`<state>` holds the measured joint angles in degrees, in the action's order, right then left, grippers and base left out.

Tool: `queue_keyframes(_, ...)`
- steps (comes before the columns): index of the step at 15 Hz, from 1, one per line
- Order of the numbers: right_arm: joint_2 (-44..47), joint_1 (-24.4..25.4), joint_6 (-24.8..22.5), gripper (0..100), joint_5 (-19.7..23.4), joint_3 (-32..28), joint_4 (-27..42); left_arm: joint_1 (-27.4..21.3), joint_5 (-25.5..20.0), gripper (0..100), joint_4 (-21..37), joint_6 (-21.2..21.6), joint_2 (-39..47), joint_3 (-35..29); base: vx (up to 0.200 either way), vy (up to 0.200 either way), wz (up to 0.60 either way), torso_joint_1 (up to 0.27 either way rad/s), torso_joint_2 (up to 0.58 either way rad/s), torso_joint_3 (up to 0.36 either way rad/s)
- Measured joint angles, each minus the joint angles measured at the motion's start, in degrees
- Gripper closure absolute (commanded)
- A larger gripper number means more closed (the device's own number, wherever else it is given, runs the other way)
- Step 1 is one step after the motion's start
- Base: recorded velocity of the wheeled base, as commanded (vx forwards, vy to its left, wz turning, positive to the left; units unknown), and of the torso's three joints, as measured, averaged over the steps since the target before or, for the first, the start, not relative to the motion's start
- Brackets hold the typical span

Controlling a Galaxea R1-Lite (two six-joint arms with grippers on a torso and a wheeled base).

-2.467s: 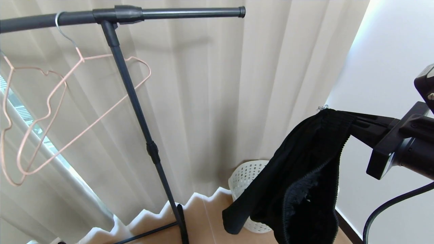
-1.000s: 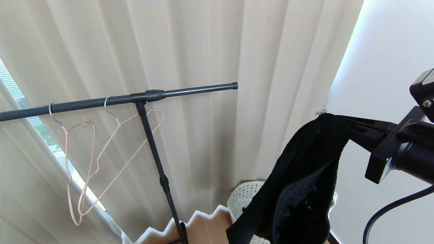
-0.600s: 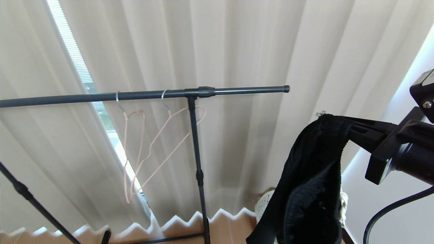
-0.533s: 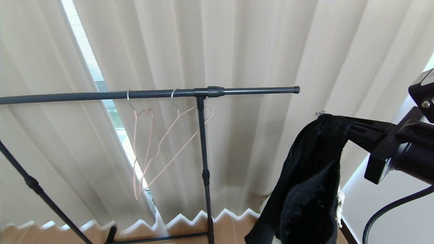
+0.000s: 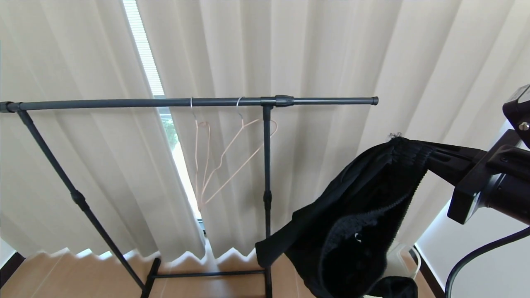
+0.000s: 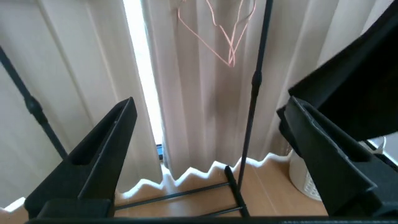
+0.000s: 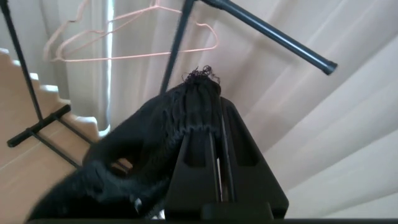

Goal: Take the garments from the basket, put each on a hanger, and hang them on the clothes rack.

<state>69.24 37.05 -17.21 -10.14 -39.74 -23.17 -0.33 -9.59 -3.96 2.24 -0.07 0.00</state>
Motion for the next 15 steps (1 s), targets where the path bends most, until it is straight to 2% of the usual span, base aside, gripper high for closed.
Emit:
queue_keyframes(4, -0.04, 0.02, 0.00, 100, 0.02, 0.09, 0.00, 0.00, 0.00, 0, 0.02, 0.00, 0.00, 0.00, 0.000, 0.200, 0.00, -0.002, 0.00, 0.001)
queue_keyframes(12, 0.13, 0.02, -0.40, 100, 0.10, 0.38, 0.00, -0.05, 0.07, 0, 0.00, 0.11, 0.00, 0.00, 0.000, 0.000, 0.00, 0.000, 0.00, 0.000)
queue_keyframes(15, 0.21, 0.02, -4.43, 100, 0.13, 1.35, -0.61, -0.11, -0.74, 0, 0.22, 3.23, 0.48, 0.00, 0.000, 0.000, 0.00, 0.000, 0.00, 0.000)
